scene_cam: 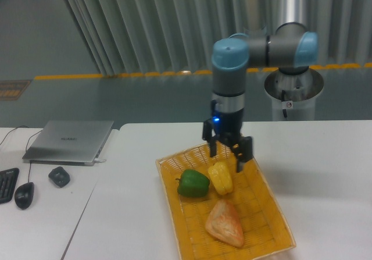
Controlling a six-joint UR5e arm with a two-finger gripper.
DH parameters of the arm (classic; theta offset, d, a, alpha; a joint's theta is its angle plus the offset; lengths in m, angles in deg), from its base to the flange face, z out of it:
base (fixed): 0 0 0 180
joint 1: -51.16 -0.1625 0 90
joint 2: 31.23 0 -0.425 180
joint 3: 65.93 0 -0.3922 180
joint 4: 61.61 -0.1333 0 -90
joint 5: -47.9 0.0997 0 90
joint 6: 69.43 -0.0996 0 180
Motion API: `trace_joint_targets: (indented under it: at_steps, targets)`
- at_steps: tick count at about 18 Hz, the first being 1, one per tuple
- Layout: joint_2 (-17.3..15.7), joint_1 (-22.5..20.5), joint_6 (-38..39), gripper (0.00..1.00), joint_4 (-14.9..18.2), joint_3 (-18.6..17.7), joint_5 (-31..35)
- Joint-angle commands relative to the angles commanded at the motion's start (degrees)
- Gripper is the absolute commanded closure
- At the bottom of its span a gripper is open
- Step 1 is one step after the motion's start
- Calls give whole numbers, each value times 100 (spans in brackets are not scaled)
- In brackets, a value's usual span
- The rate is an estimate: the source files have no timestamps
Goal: Place the green pepper on the table
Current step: 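Lower the gripper onto the green bell pepper in the basket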
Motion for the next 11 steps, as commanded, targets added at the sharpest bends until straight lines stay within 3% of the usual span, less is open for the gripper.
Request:
trace_joint_targets:
  at_steps: [5,11]
  targets:
    - [53,247,-651,0,61,-35,17]
    - [237,493,-889,0,202,-114,281]
